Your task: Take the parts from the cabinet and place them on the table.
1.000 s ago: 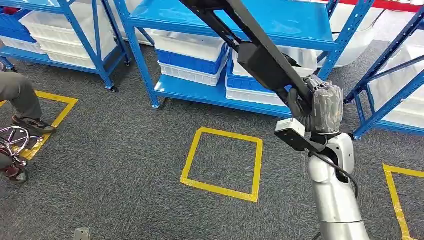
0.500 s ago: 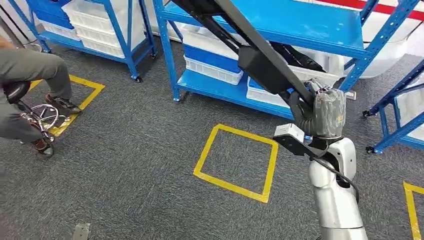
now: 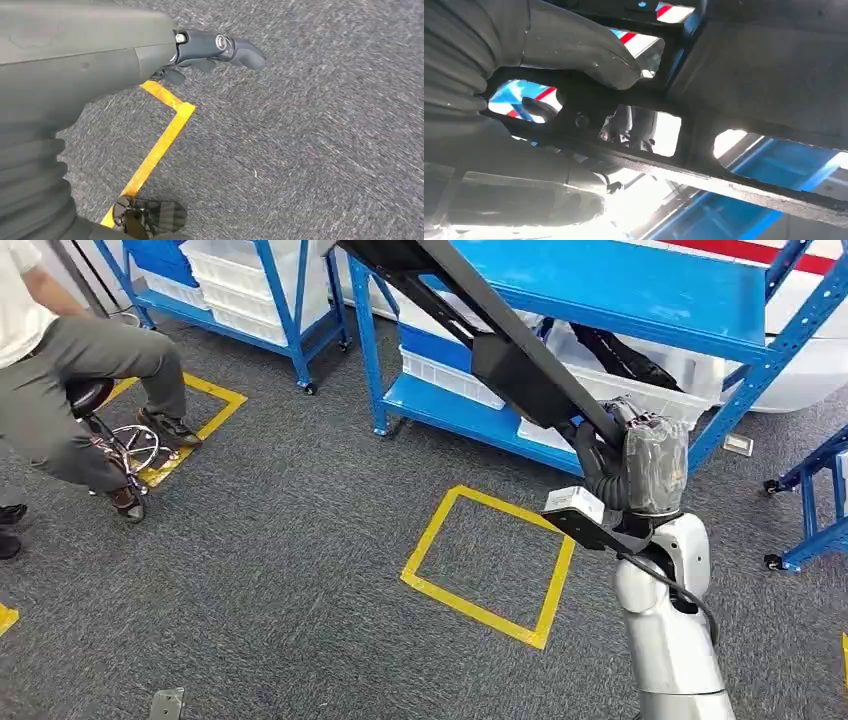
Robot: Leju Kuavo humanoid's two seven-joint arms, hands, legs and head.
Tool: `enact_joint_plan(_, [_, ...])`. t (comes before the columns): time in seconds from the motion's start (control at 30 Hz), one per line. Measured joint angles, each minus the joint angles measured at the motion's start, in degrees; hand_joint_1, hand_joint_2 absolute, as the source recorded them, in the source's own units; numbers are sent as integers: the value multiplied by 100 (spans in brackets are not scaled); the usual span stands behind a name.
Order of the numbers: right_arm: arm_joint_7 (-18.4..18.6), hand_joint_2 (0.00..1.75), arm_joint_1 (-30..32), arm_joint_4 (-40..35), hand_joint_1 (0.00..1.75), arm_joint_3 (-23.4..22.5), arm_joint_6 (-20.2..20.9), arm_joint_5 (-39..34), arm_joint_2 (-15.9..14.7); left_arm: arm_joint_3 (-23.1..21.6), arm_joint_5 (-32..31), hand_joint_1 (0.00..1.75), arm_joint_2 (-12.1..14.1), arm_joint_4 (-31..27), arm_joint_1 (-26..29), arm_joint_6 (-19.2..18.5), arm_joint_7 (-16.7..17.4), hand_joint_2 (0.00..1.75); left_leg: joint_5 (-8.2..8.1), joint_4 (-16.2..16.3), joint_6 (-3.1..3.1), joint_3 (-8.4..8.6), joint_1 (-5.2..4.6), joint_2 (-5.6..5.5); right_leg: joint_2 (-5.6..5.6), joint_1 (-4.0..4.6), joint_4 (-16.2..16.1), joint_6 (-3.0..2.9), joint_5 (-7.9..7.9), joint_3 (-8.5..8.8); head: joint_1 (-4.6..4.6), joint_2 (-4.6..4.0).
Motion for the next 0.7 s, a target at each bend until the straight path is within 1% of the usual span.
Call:
enact_joint_plan(0.03, [0, 175, 1, -4, 175, -4, 0, 0, -6, -7, 0, 0, -4, -15, -21, 6, 11, 175, 0, -68, 21, 14, -32, 23, -52, 78, 16, 9, 1, -23, 0, 0])
enact_joint_plan(0.07, [0, 175, 3, -4, 175, -11, 0, 2, -7, -24, -2, 0, -2, -17, -40, 9, 15, 175, 18, -59, 46, -21, -39, -56, -121, 56, 12, 34, 17, -29, 13, 0])
enact_joint_plan(0.1, [0, 175, 8, -4, 175, -11, 2, 15, 2, -44, -2, 0, 0, -17, -38, 13, 24, 175, 28, -62, 66, -47, -50, -119, -193, 54, 3, 44, 23, -26, 2, 0])
enact_joint_plan(0.13, [0, 175, 5, -7, 175, -11, 0, 15, 13, -48, -2, 0, 0, -17, -36, 13, 26, 175, 61, -88, 103, -63, -60, -187, -261, 57, -8, 67, 36, -21, -4, 2])
enact_joint_plan(0.17, [0, 175, 2, -22, 175, -11, 2, 15, 13, -52, -2, 0, -2, -17, -40, 13, 28, 175, 152, -185, 144, -24, 16, -254, -234, 106, 36, 93, -10, -61, 7, 0])
enact_joint_plan(0.2, [0, 175, 4, -22, 175, -13, 2, 15, 7, -66, 0, 0, -22, -20, -47, 17, 28, 175, 180, -201, 153, -51, 14, -297, 49, 47, 188, 105, -124, -137, 7, 0])
enact_joint_plan(0.23, [0, 175, 4, -22, 175, -24, 2, 15, -9, -74, -2, 0, -20, -20, -65, 20, 30, 175, 212, -194, 198, -88, 36, -362, 268, 40, 547, 71, -333, -288, 17, 2])
enact_joint_plan(0.27, [0, 175, 31, -20, 175, -33, 2, 15, -20, -85, 0, 0, -20, -20, -70, 20, 26, 175, 237, -194, 205, -116, 37, -444, 374, 2, 1056, 57, -557, -510, 41, 0])
enact_joint_plan(0.3, [0, 175, 58, -20, 175, -35, 2, 15, -28, -87, 2, 0, -26, -20, -70, 20, 17, 175, 251, -192, 207, -142, 38, -508, 408, -14, 1458, 58, -708, -685, 39, 2])
enact_joint_plan(0.33, [0, 175, 91, -17, 175, -35, 4, 15, -31, -89, 2, 0, -26, -20, -63, 20, 15, 175, 266, -188, 187, -165, 41, -589, 418, -35, 1791, 92, -796, -835, 46, 2])
enact_joint_plan(0.37, [0, 175, 116, -15, 175, -35, 4, 17, -31, -90, 4, 0, -33, -20, -51, 20, 11, 175, 282, -185, 169, -179, 48, -679, 420, -65, 1819, 158, -759, -841, 39, 2])
enact_joint_plan(0.4, [0, 175, 120, -15, 175, -35, 4, 20, -31, -87, 4, 0, -33, -20, -49, 22, 11, 175, 291, -180, 154, -183, 55, -747, 421, -88, 1579, 228, -634, -707, 44, 2])
enact_joint_plan(0.43, [0, 175, 118, -15, 175, -35, 4, 20, -31, -90, 4, 0, -37, -20, -49, 24, 11, 175, 298, -176, 138, -182, 68, -814, 432, -122, 1146, 307, -440, -483, 46, 0])
enact_joint_plan(0.47, [0, 175, 112, -15, 175, -35, 4, 20, -31, -90, 4, 0, -44, -20, -51, 31, 11, 175, 301, -159, 113, -181, 86, -888, 495, -171, 525, 393, -195, -180, 37, 0])
enact_joint_plan(0.5, [0, 175, 117, -13, 175, -35, 4, 22, -33, -90, 4, 0, -44, -20, -51, 33, 9, 175, 299, -144, 63, -206, 90, -952, 691, -224, 84, 437, -110, 10, 54, 0])
enact_joint_plan(0.53, [-2, 175, 114, -7, 175, -33, 4, 22, -31, -90, 4, 0, -39, -20, -58, 42, 9, 175, 307, -98, 11, -269, 77, -1009, 808, -179, 7, 396, -126, 85, 61, 0])
enact_joint_plan(0.57, [-2, 175, 120, -7, 175, -33, 4, 26, -33, -92, 4, 0, -39, -20, -53, 57, 4, 175, 343, -110, -29, -310, 80, -1048, 742, -169, 25, 357, -107, 44, 50, 0])
enact_joint_plan(0.6, [-2, 175, 131, -6, 175, -31, 4, 35, -31, -92, 4, 0, -39, -20, -36, 66, 6, 175, 364, -116, -61, -340, 96, -1091, 710, -147, 46, 347, -103, 24, 48, 2])
enact_joint_plan(0.63, [-2, 175, 130, -6, 175, -28, 7, 39, -18, -92, 2, 0, -42, -20, -14, 68, 6, 175, 384, -119, -96, -364, 112, -1146, 652, -140, 56, 316, -98, 18, 50, 2])
enact_joint_plan(0.67, [-2, 175, 124, -6, 175, -31, 9, 37, -4, -92, 4, 0, -42, -20, -6, 77, 6, 175, 371, -100, -106, -390, 127, -1134, 600, -194, 20, 257, -66, 26, 44, 2])
enact_joint_plan(0.7, [-2, 175, 107, -6, 175, -35, 9, 37, -7, -94, 4, 0, -50, -20, 1, 85, 4, 175, 288, -13, -127, -418, 111, -900, 567, -189, 7, 227, -50, 36, 46, 0])
